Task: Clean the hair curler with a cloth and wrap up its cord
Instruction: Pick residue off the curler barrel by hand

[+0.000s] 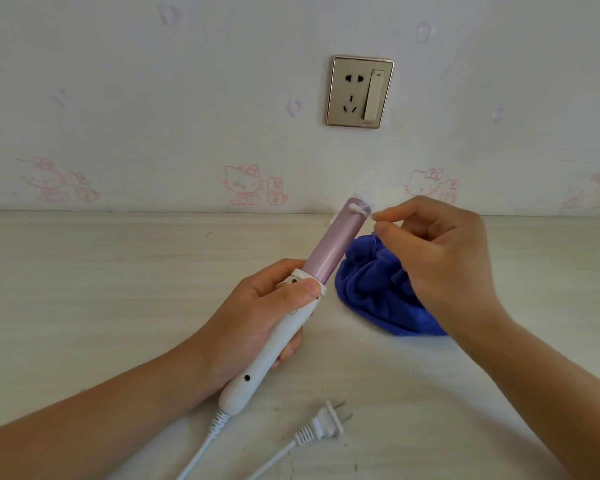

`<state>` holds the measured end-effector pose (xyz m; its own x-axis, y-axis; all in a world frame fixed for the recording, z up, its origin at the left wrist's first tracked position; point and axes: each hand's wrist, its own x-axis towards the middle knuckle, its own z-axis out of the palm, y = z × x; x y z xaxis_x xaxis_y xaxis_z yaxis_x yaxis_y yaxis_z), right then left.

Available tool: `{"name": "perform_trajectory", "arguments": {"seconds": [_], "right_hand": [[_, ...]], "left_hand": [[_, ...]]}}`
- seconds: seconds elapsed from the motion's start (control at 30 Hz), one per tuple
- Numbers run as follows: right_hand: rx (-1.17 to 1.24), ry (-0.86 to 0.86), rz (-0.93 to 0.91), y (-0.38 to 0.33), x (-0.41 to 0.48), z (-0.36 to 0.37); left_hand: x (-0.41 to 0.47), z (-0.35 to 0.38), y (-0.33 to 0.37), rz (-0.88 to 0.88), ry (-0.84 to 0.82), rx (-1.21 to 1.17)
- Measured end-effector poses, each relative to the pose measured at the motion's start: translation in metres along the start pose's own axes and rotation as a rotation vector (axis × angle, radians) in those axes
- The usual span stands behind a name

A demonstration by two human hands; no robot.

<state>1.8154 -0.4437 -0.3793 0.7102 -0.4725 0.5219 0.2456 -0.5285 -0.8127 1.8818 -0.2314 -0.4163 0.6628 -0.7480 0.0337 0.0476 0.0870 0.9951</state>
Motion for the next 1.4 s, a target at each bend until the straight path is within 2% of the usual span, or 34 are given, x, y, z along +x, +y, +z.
{"name": "perform_trajectory", "arguments": {"seconds": [0.03, 0.17, 0.2, 0.33, 0.5, 0.53, 0.63, 0.7, 0.83, 0.87, 1.0, 1.17, 1.2, 1.33, 1.4], "right_hand": [[0.004, -0.019, -0.009, 0.0, -0.002, 0.002], [0.065, -0.285, -0.055, -0.006, -0.031, 0.023], [0.061, -0.272, -0.046, -0.006, -0.028, 0.02], [0.02, -0.029, 0.0, -0.002, -0.002, 0.001], [0.056, -0.247, -0.054, -0.011, -0.03, 0.021], [0.055, -0.236, -0.048, -0.01, -0.028, 0.019], [0.013, -0.051, -0.026, -0.004, -0.007, 0.005], [0.012, -0.039, -0.032, -0.003, -0.005, 0.004], [0.062, -0.253, -0.085, -0.01, -0.033, 0.022], [0.054, -0.251, -0.087, -0.011, -0.031, 0.021], [0.005, -0.038, -0.038, -0.003, -0.005, 0.004], [0.045, -0.229, -0.076, -0.009, -0.029, 0.019], [0.038, -0.219, -0.074, -0.009, -0.026, 0.017], [0.009, -0.004, -0.035, -0.004, 0.001, -0.003], [0.025, -0.049, -0.049, -0.005, -0.006, 0.003]], "left_hand": [[0.0, 0.0, 0.0, 0.0, 0.006, 0.001], [0.002, -0.001, 0.0, 0.01, 0.035, -0.06], [0.002, -0.001, 0.0, 0.009, 0.029, -0.053], [0.0, 0.0, 0.0, -0.008, -0.007, 0.006], [0.002, -0.002, 0.0, -0.013, 0.023, -0.048], [0.002, -0.002, -0.001, -0.015, 0.019, -0.044], [0.001, -0.002, -0.003, -0.013, -0.01, 0.006], [0.002, -0.004, -0.005, -0.003, -0.023, 0.005], [0.011, -0.009, -0.007, -0.082, 0.016, -0.108], [0.011, -0.01, -0.008, -0.094, 0.012, -0.112], [0.004, -0.011, -0.011, -0.045, -0.04, -0.051], [0.001, -0.011, -0.008, -0.017, -0.006, -0.07], [0.001, -0.01, -0.008, -0.012, -0.005, -0.07], [0.002, -0.007, -0.008, 0.031, -0.053, -0.05], [0.002, -0.006, -0.008, 0.053, -0.046, -0.045]]}}
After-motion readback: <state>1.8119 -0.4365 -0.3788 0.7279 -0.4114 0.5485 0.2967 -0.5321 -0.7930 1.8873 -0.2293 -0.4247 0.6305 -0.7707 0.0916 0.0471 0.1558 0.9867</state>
